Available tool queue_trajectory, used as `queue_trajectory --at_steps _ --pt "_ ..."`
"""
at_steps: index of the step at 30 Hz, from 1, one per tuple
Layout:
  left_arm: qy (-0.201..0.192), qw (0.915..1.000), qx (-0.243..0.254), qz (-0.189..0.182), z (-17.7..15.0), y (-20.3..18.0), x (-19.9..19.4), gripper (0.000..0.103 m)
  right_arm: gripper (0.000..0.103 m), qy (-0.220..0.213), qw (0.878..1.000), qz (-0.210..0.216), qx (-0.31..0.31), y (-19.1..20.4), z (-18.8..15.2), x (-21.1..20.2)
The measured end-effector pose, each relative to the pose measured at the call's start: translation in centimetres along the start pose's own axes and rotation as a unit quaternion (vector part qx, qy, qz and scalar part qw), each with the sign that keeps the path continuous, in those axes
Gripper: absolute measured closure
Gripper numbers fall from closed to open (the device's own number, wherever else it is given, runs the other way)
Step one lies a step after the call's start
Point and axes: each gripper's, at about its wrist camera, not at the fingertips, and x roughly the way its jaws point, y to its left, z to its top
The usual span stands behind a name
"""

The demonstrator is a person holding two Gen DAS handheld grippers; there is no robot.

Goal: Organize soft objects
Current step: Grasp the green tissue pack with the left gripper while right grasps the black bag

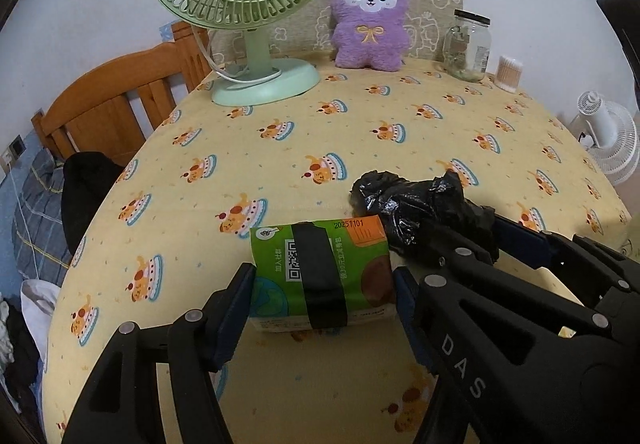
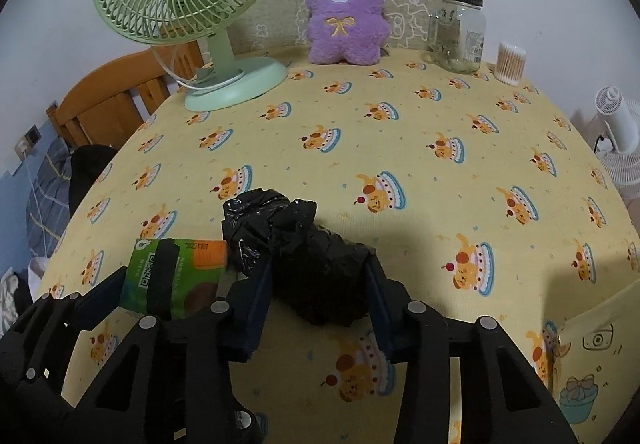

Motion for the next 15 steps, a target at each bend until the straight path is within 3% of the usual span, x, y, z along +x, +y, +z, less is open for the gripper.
queue_trajectory --at_steps 15 --pt "-0.016 0.9997 -0.005 -0.018 -2.2 -0.6 -3.5 0.033 0.058 -0.018 1.0 -0.019 -0.007 0.2 -2.2 -4.0"
